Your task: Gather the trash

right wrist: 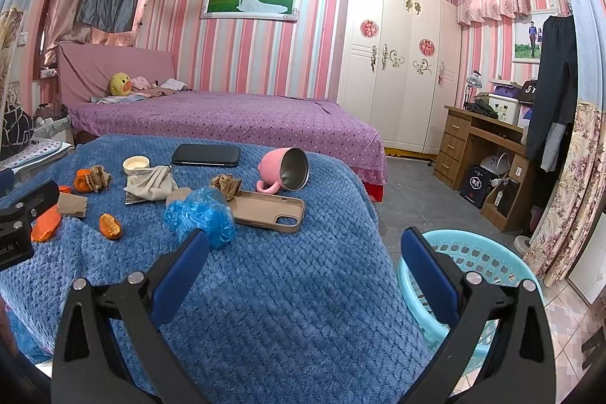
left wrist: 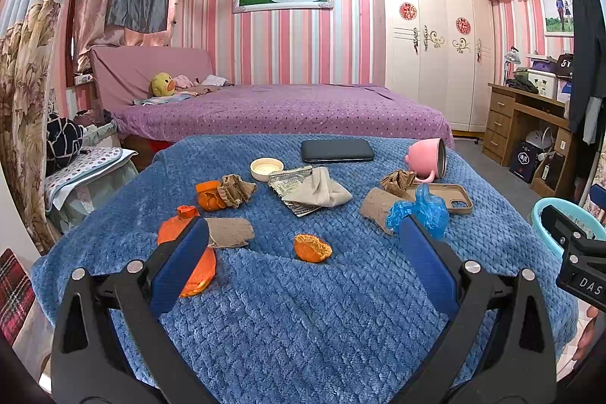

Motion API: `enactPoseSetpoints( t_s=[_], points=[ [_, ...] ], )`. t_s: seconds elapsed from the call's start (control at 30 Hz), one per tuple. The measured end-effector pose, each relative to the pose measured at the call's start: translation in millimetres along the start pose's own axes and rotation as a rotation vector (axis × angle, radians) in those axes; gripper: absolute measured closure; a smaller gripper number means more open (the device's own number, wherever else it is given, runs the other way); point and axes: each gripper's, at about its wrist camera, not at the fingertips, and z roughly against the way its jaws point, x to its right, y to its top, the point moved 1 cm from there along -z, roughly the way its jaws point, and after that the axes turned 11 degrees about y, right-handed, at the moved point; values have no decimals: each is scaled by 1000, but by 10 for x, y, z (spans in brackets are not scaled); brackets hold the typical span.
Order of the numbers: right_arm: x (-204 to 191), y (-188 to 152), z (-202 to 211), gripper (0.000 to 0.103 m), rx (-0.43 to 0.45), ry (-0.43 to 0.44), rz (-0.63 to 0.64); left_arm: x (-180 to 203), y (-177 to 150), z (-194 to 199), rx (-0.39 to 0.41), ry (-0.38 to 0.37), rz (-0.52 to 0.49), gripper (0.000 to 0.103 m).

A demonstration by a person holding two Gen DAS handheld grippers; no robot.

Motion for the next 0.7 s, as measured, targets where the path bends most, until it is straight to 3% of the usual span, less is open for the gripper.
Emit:
enactPoseSetpoints(
  t_s=[0.7],
  points=[
    [86,-14,23,4,-4,-1,1,-3,1,1,-3,-2,1,5]
  ],
)
